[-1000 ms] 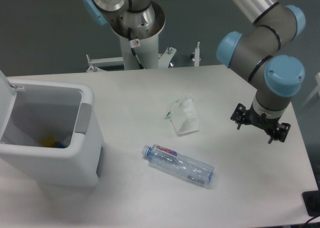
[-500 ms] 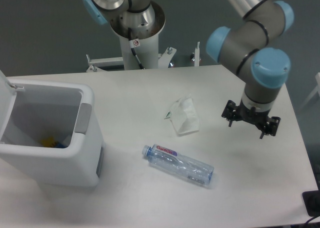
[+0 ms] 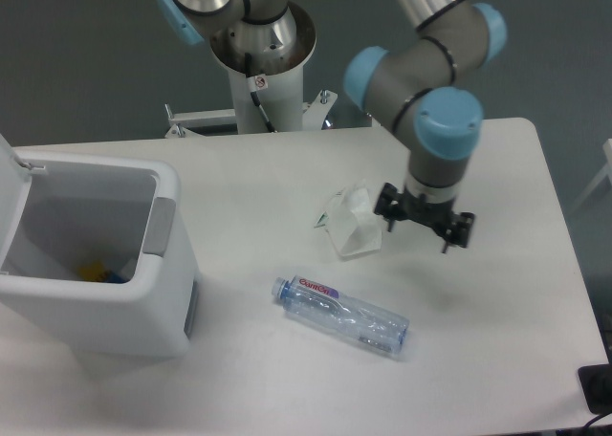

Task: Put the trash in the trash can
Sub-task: 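Move the gripper over the crumpled white tissue and lower it, then close the gripper on the white tissue and lift it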

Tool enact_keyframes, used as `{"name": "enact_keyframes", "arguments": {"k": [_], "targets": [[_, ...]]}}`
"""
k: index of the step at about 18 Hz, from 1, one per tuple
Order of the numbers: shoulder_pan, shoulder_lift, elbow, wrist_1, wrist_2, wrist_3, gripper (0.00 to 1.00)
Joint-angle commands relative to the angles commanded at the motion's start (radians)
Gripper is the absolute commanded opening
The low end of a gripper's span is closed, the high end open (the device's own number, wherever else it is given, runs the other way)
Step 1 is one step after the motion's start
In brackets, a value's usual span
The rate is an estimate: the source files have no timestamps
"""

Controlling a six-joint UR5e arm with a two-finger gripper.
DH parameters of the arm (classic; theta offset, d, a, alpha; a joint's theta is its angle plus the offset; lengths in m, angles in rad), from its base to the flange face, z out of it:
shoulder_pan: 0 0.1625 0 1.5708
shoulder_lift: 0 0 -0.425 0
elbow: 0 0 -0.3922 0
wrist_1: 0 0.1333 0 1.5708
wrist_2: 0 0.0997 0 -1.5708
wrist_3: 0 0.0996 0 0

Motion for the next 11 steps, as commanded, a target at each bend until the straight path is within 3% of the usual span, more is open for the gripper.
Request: {"name": "enact_keyframes", "arguments": {"k": [7, 9, 11], "targets": [[-0.083, 0.017, -0.1, -0.008, 0.014, 0.002, 0.98], [-0.084, 0.008, -0.102, -0.009, 0.014, -0.003, 0.74], [-0.087, 0.003, -0.102, -0.012, 0.014, -0.005, 0.32]]}}
